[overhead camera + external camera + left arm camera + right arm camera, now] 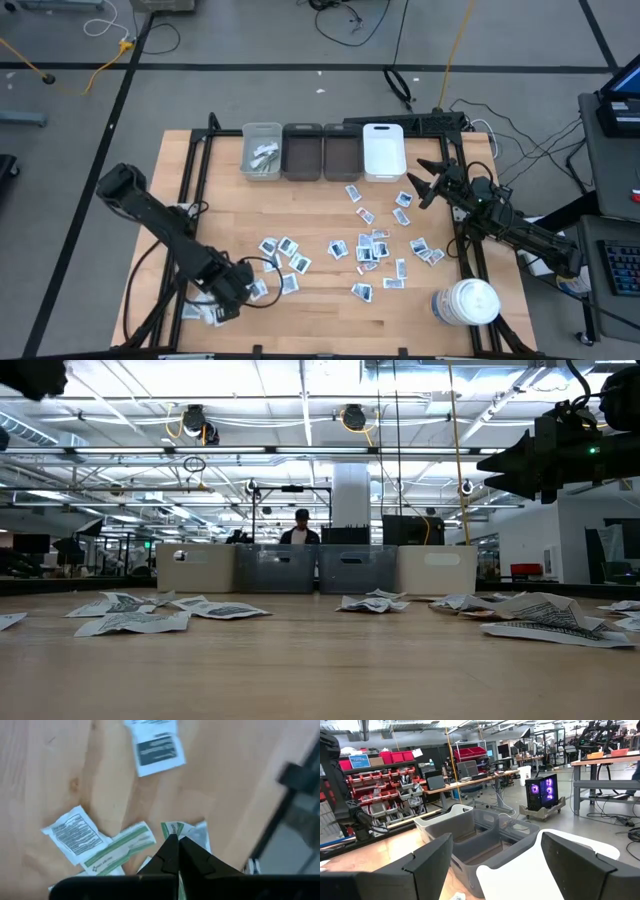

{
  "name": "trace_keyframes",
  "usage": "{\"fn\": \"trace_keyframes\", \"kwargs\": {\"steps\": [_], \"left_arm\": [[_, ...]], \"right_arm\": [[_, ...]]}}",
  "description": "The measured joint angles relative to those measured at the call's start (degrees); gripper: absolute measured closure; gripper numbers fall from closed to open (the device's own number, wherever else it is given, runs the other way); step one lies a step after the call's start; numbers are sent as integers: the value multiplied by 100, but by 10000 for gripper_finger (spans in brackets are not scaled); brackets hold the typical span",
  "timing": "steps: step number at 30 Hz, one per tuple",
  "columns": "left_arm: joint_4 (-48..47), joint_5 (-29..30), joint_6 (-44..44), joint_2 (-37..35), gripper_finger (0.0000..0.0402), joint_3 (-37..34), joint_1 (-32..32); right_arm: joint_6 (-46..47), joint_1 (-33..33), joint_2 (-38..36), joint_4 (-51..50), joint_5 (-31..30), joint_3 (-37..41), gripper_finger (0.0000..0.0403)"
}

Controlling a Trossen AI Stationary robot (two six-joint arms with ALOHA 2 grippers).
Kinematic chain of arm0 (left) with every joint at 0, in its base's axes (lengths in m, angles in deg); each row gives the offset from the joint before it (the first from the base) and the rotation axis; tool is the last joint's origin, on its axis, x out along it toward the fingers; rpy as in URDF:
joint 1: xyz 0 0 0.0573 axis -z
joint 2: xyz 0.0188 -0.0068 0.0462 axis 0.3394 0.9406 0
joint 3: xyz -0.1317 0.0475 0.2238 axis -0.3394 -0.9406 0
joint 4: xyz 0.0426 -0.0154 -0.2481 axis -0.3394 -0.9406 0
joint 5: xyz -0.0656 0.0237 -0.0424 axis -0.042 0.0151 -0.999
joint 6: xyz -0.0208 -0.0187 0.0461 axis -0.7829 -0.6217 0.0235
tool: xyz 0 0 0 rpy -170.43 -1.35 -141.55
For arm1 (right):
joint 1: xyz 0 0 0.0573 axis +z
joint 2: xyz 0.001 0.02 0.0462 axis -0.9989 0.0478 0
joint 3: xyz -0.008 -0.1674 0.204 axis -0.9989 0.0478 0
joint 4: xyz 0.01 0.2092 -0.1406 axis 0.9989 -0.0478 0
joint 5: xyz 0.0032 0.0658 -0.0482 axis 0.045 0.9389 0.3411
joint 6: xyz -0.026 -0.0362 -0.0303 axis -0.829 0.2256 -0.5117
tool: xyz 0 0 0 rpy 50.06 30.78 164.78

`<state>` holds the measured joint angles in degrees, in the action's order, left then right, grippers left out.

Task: Pick & Place First Aid Supplies
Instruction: Put the bandage into the gray bin

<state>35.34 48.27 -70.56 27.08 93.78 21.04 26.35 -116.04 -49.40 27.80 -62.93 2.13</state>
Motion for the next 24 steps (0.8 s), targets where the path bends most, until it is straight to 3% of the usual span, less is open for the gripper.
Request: {"fn": "trace_keyframes", "kwargs": {"steps": [10, 14, 24], "left_arm": [[-34, -467, 1716, -428, 399, 2, -41], [-47, -596, 1922, -453, 400, 2, -83], [-618, -809, 2806, -532, 401, 4, -1574]], "right_arm": [[0, -1, 0, 0, 0, 0, 105], [0, -1, 0, 0, -1, 2, 105], [0, 0, 0, 0, 0, 2, 105]]}}
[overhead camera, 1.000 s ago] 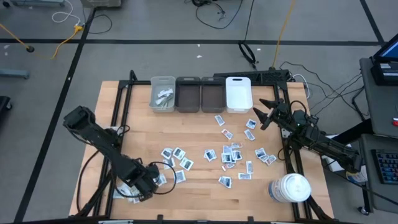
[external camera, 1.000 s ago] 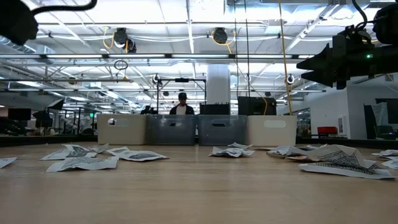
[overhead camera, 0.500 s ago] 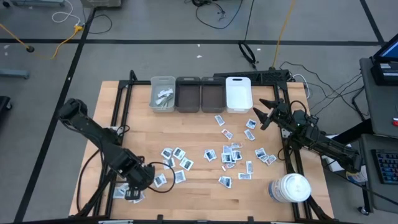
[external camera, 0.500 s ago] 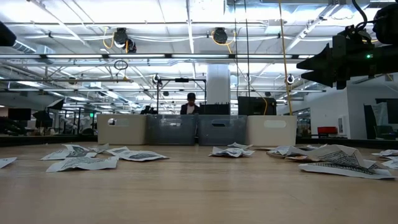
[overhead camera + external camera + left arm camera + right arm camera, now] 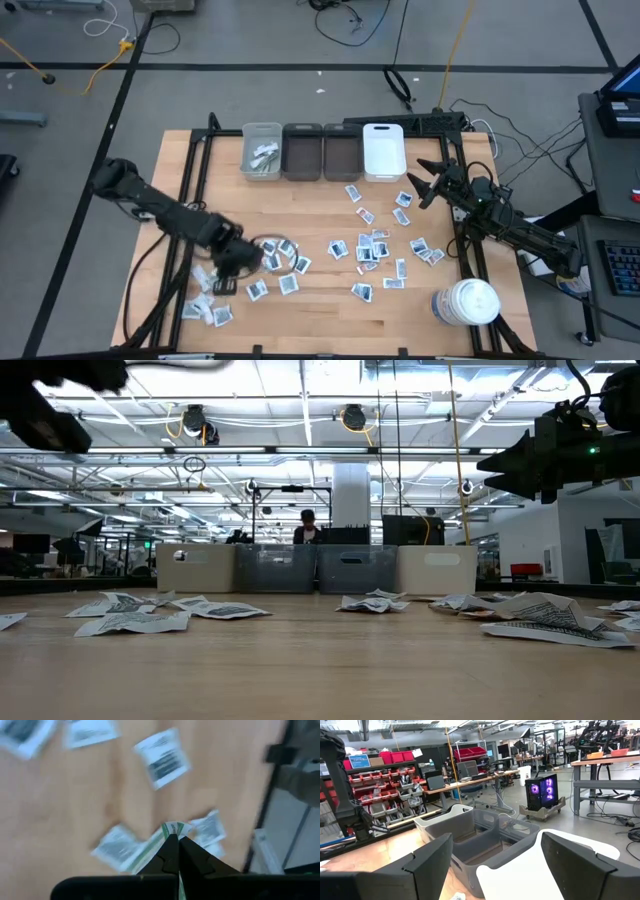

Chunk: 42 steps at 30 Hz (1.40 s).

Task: Pick & Place First Aid Supplies
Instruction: Put the bandage into the gray bin

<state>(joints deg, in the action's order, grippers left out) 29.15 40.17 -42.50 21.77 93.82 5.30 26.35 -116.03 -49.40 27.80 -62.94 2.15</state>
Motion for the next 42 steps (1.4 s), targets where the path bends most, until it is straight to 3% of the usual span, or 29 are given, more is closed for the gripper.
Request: {"fn": "trace_keyframes", "kwargs": {"steps": [13, 21, 28, 34, 42], "left_arm": [[-369, 23, 2219, 2, 401, 0, -3014], [-309, 850, 3045, 2, 401, 0, -5060], [-283, 1068, 3427, 2, 401, 0, -6530], [-370, 1165, 3384, 144, 401, 163, -7092], [-917, 1404, 3597, 1223, 401, 1509, -7349]], "right_arm": [[0, -1, 0, 0, -1, -1, 105], [0, 0, 0, 0, 0, 0, 105], [0, 0, 0, 0, 0, -2, 105], [0, 0, 2, 0, -1, 0, 105], [0, 0, 1, 0, -2, 0, 105]]}}
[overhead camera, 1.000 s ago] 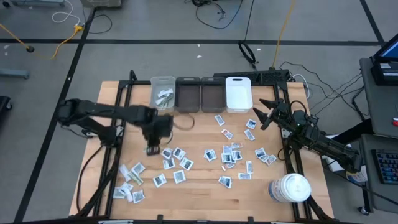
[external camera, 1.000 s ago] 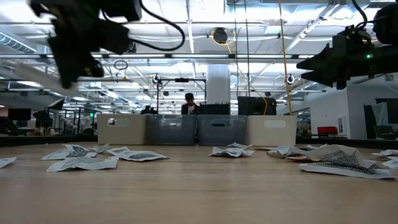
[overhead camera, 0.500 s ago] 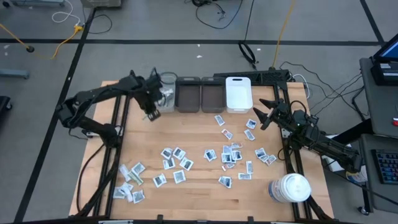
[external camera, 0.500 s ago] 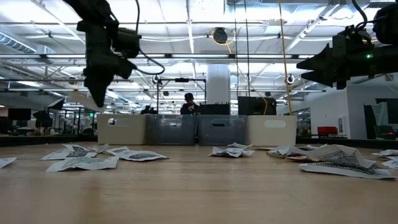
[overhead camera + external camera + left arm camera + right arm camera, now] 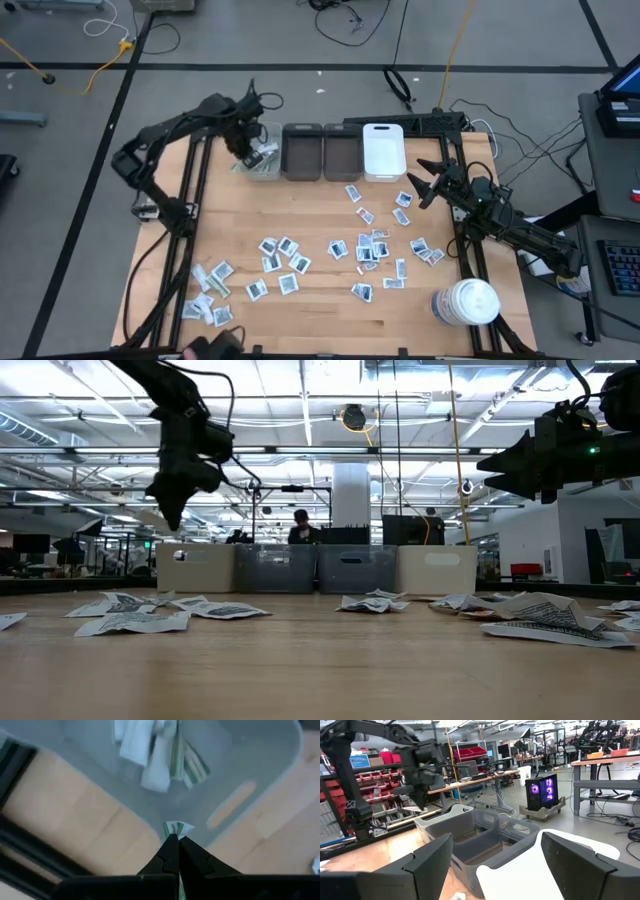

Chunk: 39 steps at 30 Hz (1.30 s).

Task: Pick & Place First Aid Supplies
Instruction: Put the bandage into the gray bin

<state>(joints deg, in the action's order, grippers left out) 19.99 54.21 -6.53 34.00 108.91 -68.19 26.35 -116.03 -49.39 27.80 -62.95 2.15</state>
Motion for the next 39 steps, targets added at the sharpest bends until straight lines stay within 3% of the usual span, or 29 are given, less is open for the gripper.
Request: {"fn": "trace_keyframes", "kwargs": {"steps": [8, 27, 31, 39], "left_arm": [[-187, -15, 111, 951, 401, 1107, -189], [627, -7, -13, 1922, 398, 1110, 48], [762, 68, -82, 1909, 362, 1110, 50], [781, 91, 29, 1900, 226, 1110, 50]], "right_arm": [[0, -1, -1, 0, 2, 0, 105], [0, 0, -1, -2, 2, -2, 105], [0, -2, 1, -2, 2, -2, 105], [0, 0, 1, -2, 2, -2, 105]]}}
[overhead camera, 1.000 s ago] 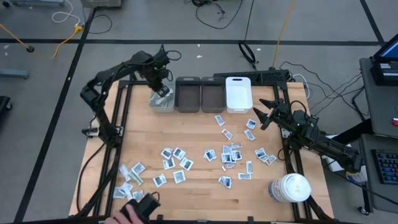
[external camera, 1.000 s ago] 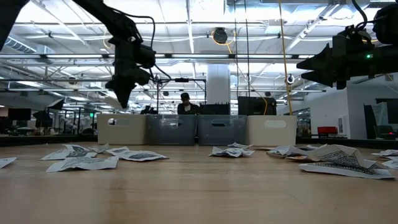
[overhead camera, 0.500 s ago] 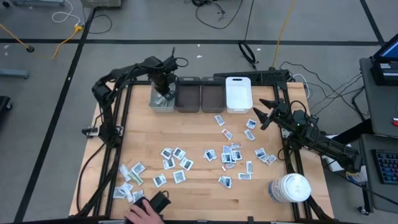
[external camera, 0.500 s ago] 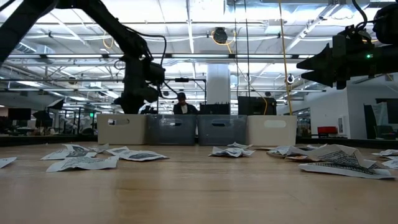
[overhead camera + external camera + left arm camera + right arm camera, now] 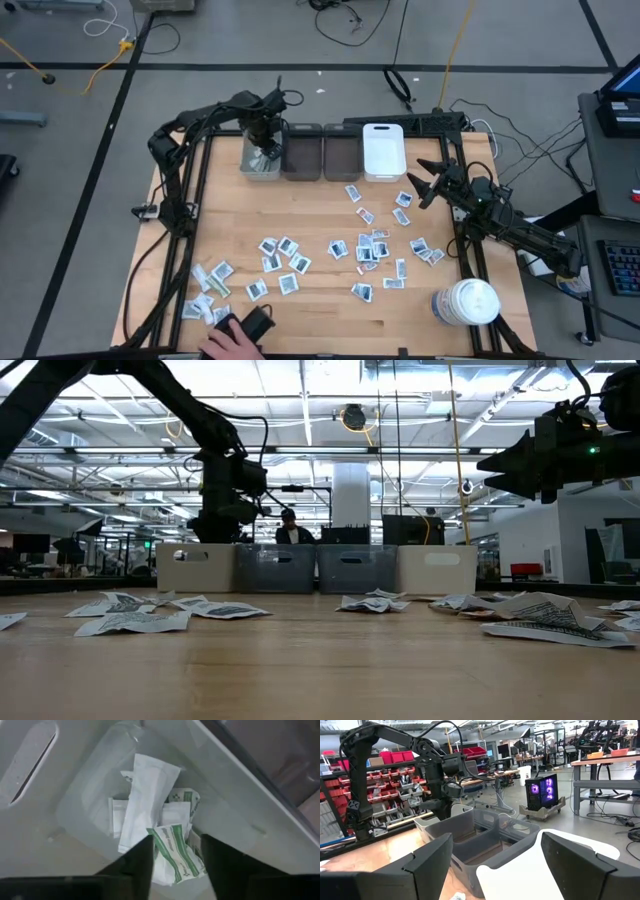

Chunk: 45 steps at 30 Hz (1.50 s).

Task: Pick & Place First Aid Supplies
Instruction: Put the bandage into the gray bin

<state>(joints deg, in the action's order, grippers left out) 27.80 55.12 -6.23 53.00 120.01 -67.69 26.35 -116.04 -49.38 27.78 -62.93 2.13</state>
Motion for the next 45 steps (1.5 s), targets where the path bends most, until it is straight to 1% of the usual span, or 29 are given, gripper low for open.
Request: {"fn": "trace_keyframes", "kwargs": {"steps": [3, 5, 10, 15, 24, 29, 32, 38, 42, 45], "left_arm": [[-4, 25, -25, 0, 184, 0, 0], [-8, 25, -45, 0, 164, -1, 0], [-29, 23, -118, 0, 131, 0, -7], [-208, 25, -205, -124, 120, 82, -13], [-358, 21, -296, -1099, 119, 152, 85], [-615, 8, -283, -1511, 119, 143, 239], [-793, 16, -243, -1721, 119, -6, 462], [-826, 4, -163, -2070, 119, -613, 1288], [-751, -21, -506, -2221, 119, -1030, 1874], [-689, -85, -786, -2354, 119, -1211, 2255]], "right_arm": [[0, 0, -2, 0, 0, 0, 105], [0, 0, -2, 0, -2, 0, 105], [0, -1, -2, 0, 0, 1, 105], [0, -2, -2, 0, -2, 2, 105], [0, 0, -1, 0, 0, 1, 105], [0, -1, -1, 0, 0, 0, 105], [0, 0, 0, 0, 0, 0, 105], [0, -1, -1, 0, 0, 0, 105], [0, 0, -2, 0, 0, 2, 105], [0, 0, -1, 0, 0, 1, 105]]}}
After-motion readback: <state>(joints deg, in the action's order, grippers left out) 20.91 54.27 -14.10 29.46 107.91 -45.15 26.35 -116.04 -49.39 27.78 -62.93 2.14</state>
